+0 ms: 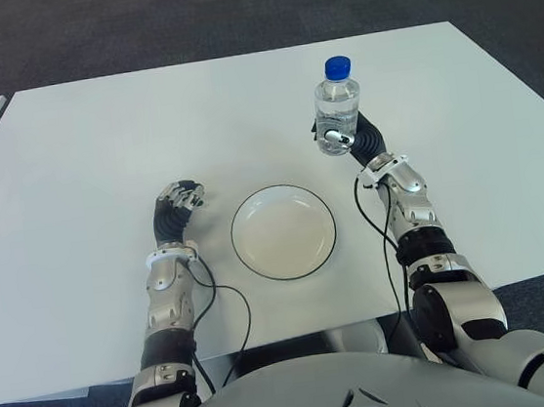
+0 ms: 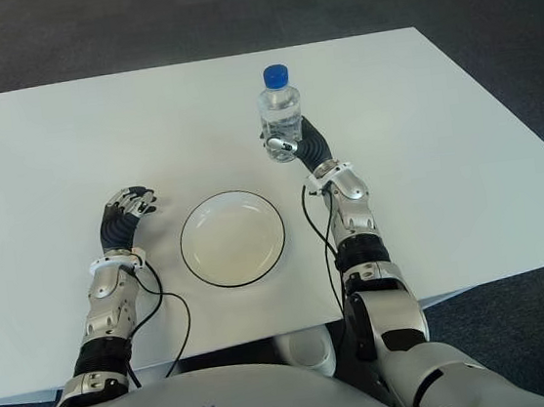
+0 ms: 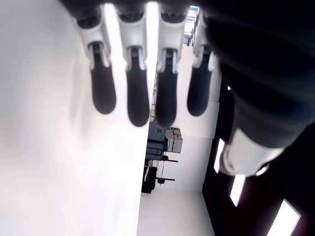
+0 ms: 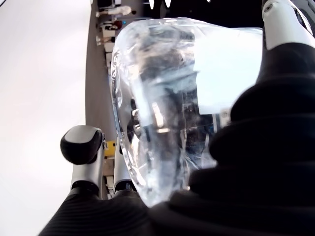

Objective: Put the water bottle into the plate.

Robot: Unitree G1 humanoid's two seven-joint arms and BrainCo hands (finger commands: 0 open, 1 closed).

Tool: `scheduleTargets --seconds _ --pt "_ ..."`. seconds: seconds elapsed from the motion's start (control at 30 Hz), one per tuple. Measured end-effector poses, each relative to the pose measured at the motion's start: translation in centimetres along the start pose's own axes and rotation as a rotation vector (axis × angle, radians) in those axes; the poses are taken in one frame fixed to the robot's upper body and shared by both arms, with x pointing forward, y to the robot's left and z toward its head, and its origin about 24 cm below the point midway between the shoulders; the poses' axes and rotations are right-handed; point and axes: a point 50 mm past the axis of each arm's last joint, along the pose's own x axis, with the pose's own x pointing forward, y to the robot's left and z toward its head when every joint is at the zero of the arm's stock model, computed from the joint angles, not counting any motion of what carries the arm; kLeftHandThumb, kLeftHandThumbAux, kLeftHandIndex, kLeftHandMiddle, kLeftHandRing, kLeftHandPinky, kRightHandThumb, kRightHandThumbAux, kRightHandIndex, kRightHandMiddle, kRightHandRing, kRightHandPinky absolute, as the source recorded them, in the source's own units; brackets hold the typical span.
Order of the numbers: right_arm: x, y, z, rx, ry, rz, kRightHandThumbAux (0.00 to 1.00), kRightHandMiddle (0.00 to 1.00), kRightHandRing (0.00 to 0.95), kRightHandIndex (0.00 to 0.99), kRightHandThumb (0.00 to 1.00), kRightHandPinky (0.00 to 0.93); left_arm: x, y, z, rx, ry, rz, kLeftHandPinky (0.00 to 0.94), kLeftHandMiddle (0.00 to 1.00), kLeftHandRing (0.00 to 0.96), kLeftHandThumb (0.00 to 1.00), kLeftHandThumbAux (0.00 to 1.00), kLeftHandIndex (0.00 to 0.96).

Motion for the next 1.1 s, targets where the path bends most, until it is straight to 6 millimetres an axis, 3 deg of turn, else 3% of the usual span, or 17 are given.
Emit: scheduleTargets --seconds 1.1 --pt "0.0 0.0 0.0 0.0 0.0 0.0 0.723 0.913 0.9 0.439 0.707 0.899 0.0 0.0 0.0 0.0 0.0 0.0 0.439 0.429 0.441 0.7 0.724 0.418"
